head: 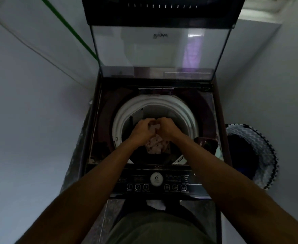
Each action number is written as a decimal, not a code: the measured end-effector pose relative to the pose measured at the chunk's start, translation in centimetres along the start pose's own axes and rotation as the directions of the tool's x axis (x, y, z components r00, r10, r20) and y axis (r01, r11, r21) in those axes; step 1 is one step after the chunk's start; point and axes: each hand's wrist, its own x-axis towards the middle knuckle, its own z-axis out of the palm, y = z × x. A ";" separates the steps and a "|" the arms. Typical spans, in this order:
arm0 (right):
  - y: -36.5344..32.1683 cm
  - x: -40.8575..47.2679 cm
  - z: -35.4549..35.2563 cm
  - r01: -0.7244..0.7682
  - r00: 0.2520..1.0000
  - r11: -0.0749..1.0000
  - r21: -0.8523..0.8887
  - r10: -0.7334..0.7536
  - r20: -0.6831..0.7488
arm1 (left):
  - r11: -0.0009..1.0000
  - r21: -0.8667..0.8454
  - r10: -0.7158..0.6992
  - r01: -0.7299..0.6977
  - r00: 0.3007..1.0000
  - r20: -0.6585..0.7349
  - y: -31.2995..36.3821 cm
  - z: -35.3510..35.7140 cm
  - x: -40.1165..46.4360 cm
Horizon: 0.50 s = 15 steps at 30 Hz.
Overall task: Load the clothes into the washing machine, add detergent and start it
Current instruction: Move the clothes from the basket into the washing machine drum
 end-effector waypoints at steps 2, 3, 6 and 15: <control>0.4 -0.4 -0.7 0.020 0.999 1.000 -0.007 -0.020 -0.041 | 0.999 0.010 0.036 -0.036 0.999 0.015 0.7 0.1 0.2; 0.8 -0.5 -1.2 0.019 0.997 1.000 -0.017 -0.021 -0.071 | 0.999 0.016 0.049 -0.049 0.998 0.025 1.1 0.2 0.3; 2.0 -1.2 -2.3 0.020 0.984 1.000 -0.022 -0.024 -0.176 | 0.997 0.032 0.076 -0.076 0.997 0.025 2.5 1.2 1.1; 6.9 -5.4 -8.2 0.010 0.838 0.995 0.097 0.045 -0.544 | 0.972 0.015 0.234 -0.236 0.970 0.072 9.8 6.9 2.5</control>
